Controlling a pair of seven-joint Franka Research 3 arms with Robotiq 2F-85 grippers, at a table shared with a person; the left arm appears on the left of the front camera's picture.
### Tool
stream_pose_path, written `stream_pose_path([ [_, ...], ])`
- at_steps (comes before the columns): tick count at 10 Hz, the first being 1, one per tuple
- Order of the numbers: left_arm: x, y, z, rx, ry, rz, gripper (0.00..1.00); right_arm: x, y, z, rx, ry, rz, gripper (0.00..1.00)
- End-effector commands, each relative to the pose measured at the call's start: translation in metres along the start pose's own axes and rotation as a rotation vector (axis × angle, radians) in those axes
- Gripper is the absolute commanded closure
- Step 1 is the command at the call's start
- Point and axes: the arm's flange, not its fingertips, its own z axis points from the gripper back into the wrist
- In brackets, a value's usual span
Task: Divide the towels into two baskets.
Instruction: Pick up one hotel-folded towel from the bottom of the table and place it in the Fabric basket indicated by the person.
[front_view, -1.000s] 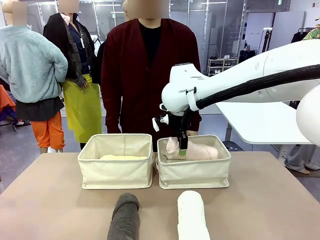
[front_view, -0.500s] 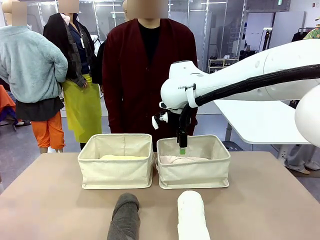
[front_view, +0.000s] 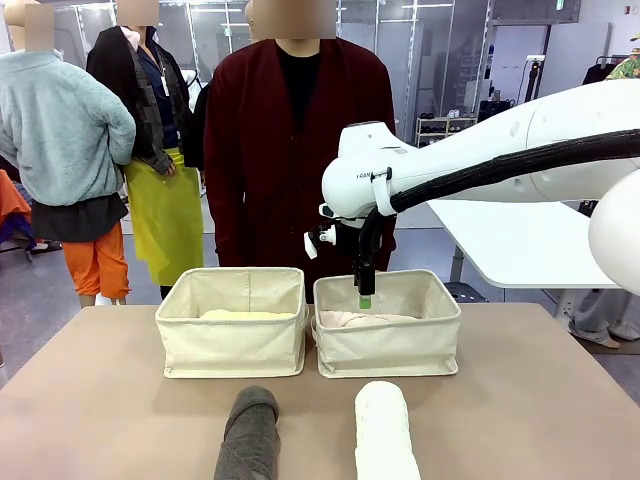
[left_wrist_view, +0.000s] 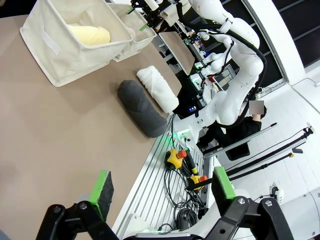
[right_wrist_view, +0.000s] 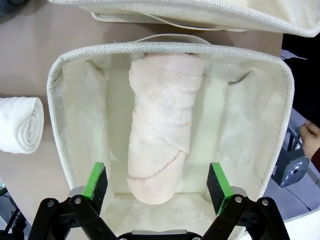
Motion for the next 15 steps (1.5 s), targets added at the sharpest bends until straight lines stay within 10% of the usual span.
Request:
stream_pose_path([
  [1, -0.005, -0.007, -0.001, -0.004, 0.003, -0.007, 0.0, 0.001, 0.001, 0.0, -0.002, 0.003, 0.002, 0.0],
  [8, -0.005, -0.007, -0.001, -0.004, 0.003, -0.007, 0.0, -0.006, 0.016, 0.019, 0.015, -0.031, -0.015, 0.0],
  [15, -0.005, -0.007, -0.001, -0.004, 0.003, -0.007, 0.0, -0.161, 0.153, 0.099, 0.076, -0.39, -0.365, 0.0],
])
